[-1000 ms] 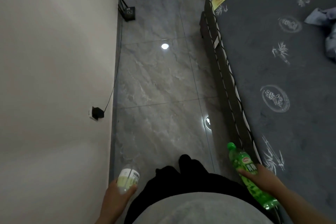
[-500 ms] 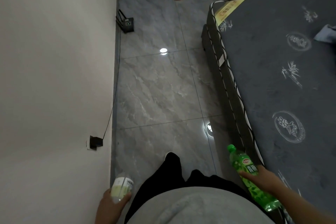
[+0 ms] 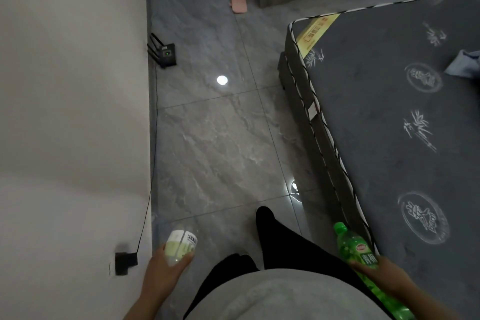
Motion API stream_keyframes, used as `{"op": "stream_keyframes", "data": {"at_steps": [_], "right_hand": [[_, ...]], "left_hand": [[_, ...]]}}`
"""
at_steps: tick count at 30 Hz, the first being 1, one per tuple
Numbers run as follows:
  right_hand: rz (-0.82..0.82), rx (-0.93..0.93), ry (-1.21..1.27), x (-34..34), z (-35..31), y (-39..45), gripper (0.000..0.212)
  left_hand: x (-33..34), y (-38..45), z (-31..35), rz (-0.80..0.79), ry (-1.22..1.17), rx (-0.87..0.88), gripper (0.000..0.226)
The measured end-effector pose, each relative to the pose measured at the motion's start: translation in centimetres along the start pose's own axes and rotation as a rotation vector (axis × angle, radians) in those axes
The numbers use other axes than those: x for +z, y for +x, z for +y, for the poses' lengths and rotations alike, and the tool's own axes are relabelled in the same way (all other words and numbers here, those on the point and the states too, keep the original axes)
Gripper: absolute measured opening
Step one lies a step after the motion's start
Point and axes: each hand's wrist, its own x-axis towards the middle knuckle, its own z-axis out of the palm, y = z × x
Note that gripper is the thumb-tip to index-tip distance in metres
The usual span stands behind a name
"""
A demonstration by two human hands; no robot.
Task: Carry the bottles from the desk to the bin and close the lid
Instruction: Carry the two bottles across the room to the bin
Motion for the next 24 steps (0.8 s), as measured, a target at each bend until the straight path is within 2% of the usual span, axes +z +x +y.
{"op": "stream_keyframes", "data": {"at_steps": [8, 15, 20, 24], "right_hand": [[0.072, -0.119, -0.039, -7.9, -11.7, 4.7, 0.074], [0.072, -0.136, -0.074, -10.7, -20.3, 7.4, 0.075], [0.047, -0.08, -0.055, -11.4, -24.8, 8.7, 0.075], [0.052, -0.025, -0.021, -11.8, -27.5, 8.7, 0.072]], "left_hand": [[0.4, 4.3, 4.5, -0.08, -0.017, -0.17, 0.062], [-1.8, 8.4, 8.2, -0.086, -0.039, -0.274, 0.075], [-4.4, 14.4, 12.9, -0.053, -0.007, -0.254, 0.072], [-6.5, 19.5, 17.9, -0.063, -0.012, -0.149, 0.068]]}}
